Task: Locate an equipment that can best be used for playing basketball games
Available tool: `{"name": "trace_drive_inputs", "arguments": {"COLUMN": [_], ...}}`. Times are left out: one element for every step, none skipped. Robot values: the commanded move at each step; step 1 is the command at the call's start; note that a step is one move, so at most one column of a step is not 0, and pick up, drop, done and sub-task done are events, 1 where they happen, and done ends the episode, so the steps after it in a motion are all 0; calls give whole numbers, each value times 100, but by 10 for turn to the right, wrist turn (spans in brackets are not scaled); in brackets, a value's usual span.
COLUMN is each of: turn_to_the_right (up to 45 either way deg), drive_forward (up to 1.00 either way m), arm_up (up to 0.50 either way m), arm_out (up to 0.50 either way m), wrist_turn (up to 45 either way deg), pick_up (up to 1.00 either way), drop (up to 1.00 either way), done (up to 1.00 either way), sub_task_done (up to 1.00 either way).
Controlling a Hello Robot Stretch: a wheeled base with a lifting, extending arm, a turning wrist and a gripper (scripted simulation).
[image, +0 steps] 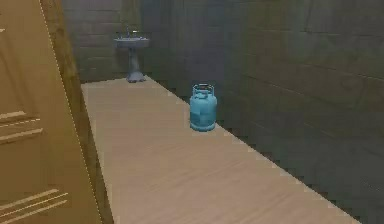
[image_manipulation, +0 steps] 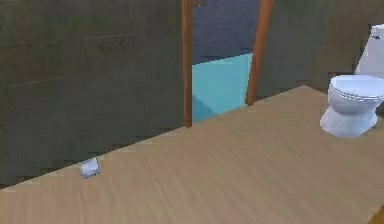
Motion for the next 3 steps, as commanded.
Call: {"name": "trace_drive_inputs", "arguments": {"turn_to_the_right": [-450, -450, -30], "drive_forward": [0, 0, 0], "arm_up": [0, 0, 0], "arm_out": [0, 0, 0], "wrist_turn": [0, 0, 0], "pick_up": [0, 0, 0], "drop": [0, 0, 0], "done": [0, 0, 0], "sub_task_done": [0, 0, 0]}}
